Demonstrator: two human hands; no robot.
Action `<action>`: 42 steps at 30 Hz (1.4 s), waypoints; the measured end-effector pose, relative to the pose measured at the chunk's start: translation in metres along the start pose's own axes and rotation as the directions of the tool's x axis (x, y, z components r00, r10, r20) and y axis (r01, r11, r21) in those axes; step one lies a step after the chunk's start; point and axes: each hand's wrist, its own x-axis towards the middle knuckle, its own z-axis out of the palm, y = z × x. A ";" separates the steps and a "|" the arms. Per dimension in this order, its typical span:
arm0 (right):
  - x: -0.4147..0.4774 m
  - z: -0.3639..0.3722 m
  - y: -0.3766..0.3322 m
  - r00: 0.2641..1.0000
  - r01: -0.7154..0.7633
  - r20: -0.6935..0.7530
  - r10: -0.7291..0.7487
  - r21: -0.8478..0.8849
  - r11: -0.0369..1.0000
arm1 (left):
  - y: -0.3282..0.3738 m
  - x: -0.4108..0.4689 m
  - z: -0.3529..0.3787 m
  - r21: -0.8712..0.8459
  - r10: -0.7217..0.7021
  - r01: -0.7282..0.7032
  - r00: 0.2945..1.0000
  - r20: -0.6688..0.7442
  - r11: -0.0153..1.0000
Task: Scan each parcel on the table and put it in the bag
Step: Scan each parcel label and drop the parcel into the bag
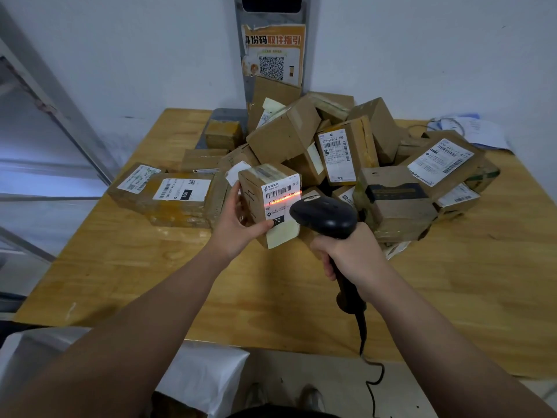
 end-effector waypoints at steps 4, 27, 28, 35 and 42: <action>-0.006 -0.007 -0.009 1.000 0.015 0.010 -0.015 -0.013 1.000 | 0.001 0.002 -0.003 0.021 0.000 0.000 1.000 0.007 1.000; 0.006 0.030 0.042 0.981 0.177 -0.088 -0.171 0.079 0.981 | -0.011 0.002 0.004 -0.074 -0.110 0.109 0.994 -0.004 0.991; 0.005 0.031 0.042 0.981 0.178 -0.087 -0.171 0.086 0.980 | -0.012 0.002 0.004 -0.080 -0.120 0.119 0.993 -0.008 0.990; 0.004 0.030 0.039 0.983 0.174 -0.072 -0.167 0.100 0.980 | -0.014 0.004 0.004 -0.084 -0.148 0.147 0.989 -0.005 0.986; 0.008 0.022 0.016 0.995 0.088 -0.050 -0.086 0.039 0.995 | -0.013 0.006 0.007 -0.068 -0.128 0.127 0.992 -0.018 0.990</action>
